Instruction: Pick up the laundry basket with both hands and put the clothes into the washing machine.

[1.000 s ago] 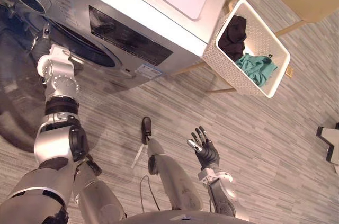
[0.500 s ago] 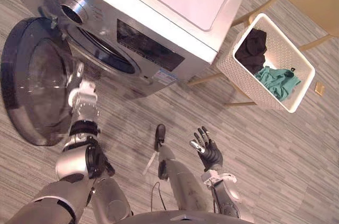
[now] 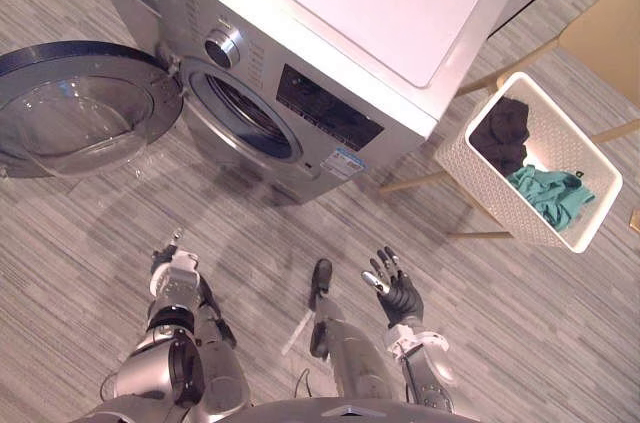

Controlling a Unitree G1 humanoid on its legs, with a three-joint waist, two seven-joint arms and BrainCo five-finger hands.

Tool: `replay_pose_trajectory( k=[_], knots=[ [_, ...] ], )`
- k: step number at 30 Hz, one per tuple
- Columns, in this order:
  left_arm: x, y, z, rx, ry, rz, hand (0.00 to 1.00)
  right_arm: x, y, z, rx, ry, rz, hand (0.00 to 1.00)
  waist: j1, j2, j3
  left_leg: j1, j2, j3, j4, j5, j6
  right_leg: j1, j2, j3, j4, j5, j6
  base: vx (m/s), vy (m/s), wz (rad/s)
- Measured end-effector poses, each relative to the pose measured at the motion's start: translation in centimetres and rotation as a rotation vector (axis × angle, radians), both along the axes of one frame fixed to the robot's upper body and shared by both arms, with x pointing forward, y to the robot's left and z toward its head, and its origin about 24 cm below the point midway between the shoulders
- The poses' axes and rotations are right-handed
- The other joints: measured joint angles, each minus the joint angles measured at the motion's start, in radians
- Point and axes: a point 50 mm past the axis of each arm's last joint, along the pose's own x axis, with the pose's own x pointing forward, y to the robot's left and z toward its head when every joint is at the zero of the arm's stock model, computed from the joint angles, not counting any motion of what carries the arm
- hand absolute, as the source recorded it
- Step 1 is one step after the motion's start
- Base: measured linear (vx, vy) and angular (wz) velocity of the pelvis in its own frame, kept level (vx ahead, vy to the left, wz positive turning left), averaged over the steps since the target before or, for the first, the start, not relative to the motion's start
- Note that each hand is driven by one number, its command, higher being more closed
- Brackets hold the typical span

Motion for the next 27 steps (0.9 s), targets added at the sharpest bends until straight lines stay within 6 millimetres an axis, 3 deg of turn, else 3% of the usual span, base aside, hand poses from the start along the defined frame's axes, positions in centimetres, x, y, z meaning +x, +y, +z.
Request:
replay_pose_trajectory(
  k=[4,8,10,13,15,16,17,18,20,22,23,24,25,26,27],
  knots=[
    [-3.0,-2.7,-2.7,0.095,0.107,-0.27,0.0,-0.5,-0.7,-1.5,-0.014,0.07,-0.024,0.0,-0.006,0.035,-0.023,0.079,-0.026,0.002,-0.046,0.009,0.0,0.062,-0.013,-0.002,0.003,-0.017,0.015,0.03,0.032,0.1],
    [-8.7,-5.5,-6.4,0.148,0.27,-0.611,0.0,-2.1,-2.4,-5.7,-0.08,0.282,-0.048,0.0,-0.024,0.097,-0.078,0.167,-0.056,-0.012,-0.106,0.016,0.001,0.128,-0.026,-0.022,0.029,-0.065,0.03,0.04,0.039,0.16],
    [-11.1,-5.6,-7.5,0.154,0.346,-0.697,0.0,-3.3,-2.9,-7.4,-0.111,0.382,-0.053,0.0,-0.023,0.117,-0.097,0.202,-0.06,-0.021,-0.123,0.019,0.0,0.164,-0.026,-0.031,0.03,-0.075,0.037,0.06,0.036,0.23],
    [-13.4,-4.6,-8.2,0.171,0.414,-0.73,0.0,-4.2,-3.8,-8.9,-0.157,0.488,-0.074,0.0,-0.019,0.13,-0.113,0.244,-0.055,-0.043,-0.116,0.013,0.0,0.231,-0.024,-0.053,0.03,-0.096,0.034,0.06,0.011,0.28],
    [-14.3,-4.0,-8.4,0.154,0.436,-0.69,0.0,-4.3,-3.9,-9.3,-0.18,0.521,-0.073,0.0,-0.013,0.13,-0.113,0.255,-0.033,-0.051,-0.061,-0.017,-0.004,0.264,-0.017,-0.055,0.037,-0.115,0.029,0.05,-0.022,0.05],
    [-15.8,-3.2,-8.7,0.127,0.464,-0.615,0.0,-4.3,-3.9,-9.5,-0.207,0.541,-0.069,0.0,-0.007,0.131,-0.114,0.259,0.003,-0.06,0.028,-0.057,0.002,0.295,-0.005,-0.054,0.055,-0.14,0.029,0.0,-0.039,-0.09],
    [-17.2,-2.5,-8.9,0.094,0.489,-0.538,0.0,-4.3,-3.8,-9.6,-0.206,0.547,-0.073,0.0,0.001,0.129,-0.114,0.244,0.031,-0.061,0.138,-0.083,0.034,0.305,0.0,-0.053,0.085,-0.167,0.021,-0.06,-0.056,-0.1],
    [-17.4,-2.2,-8.9,0.079,0.478,-0.479,0.0,-4.4,-3.8,-9.9,-0.211,0.571,-0.078,0.0,0.011,0.126,-0.116,0.209,0.059,-0.075,0.269,-0.09,0.091,0.318,-0.008,-0.049,0.116,-0.19,0.015,-0.08,-0.053,-0.1],
    [-17.5,-2.2,-8.8,0.073,0.467,-0.46,0.0,-4.4,-3.5,-10.3,-0.221,0.613,-0.069,0.0,0.025,0.126,-0.124,0.176,0.06,-0.141,0.388,-0.046,0.161,0.33,-0.018,-0.024,0.143,-0.207,0.008,-0.06,-0.084,-0.31],
    [-17.8,-2.5,-8.9,0.049,0.467,-0.432,0.0,-3.7,-3.6,-10.2,-0.26,0.613,-0.042,0.0,0.036,0.144,-0.13,0.148,0.049,-0.23,0.463,-0.037,0.134,0.323,-0.015,0.012,0.151,-0.206,0.0,-0.05,-0.034,-0.56],
    [-17.9,-3.4,-9.1,0.016,0.462,-0.416,0.0,-3.5,-3.6,-10.2,-0.282,0.622,-0.023,0.0,0.041,0.16,-0.132,0.135,-0.002,-0.296,0.511,-0.133,0.071,0.313,-0.022,0.052,0.158,-0.204,-0.003,-0.06,0.167,-0.7],
    [-18.0,-4.2,-9.2,-0.005,0.457,-0.414,0.0,-3.3,-3.4,-10.3,-0.302,0.63,0.004,0.0,0.046,0.175,-0.139,0.143,-0.089,-0.357,0.502,-0.22,0.044,0.299,-0.023,0.088,0.158,-0.202,-0.006,-0.07,0.221,-0.86],
    [-18.0,-4.5,-9.2,-0.01,0.456,-0.423,0.0,-3.0,-3.2,-10.3,-0.304,0.631,0.018,0.0,0.051,0.183,-0.14,0.171,-0.143,-0.384,0.446,-0.268,0.046,0.289,-0.013,0.112,0.159,-0.201,-0.006,-0.06,0.235,-0.81],
    [-18.2,-4.6,-9.3,-0.015,0.46,-0.43,0.0,-2.8,-3.0,-10.3,-0.316,0.632,0.032,0.0,0.049,0.192,-0.144,0.217,-0.153,-0.361,0.363,-0.326,0.09,0.282,0.011,0.131,0.155,-0.2,-0.004,-0.07,0.173,-0.71],
    [-18.1,-4.2,-9.2,-0.012,0.455,-0.426,0.0,-2.7,-2.2,-10.5,-0.306,0.643,0.054,0.0,0.044,0.179,-0.145,0.257,-0.153,-0.322,0.293,-0.356,0.069,0.288,0.021,0.156,0.131,-0.178,0.003,-0.06,0.136,-0.57]
  ],
)
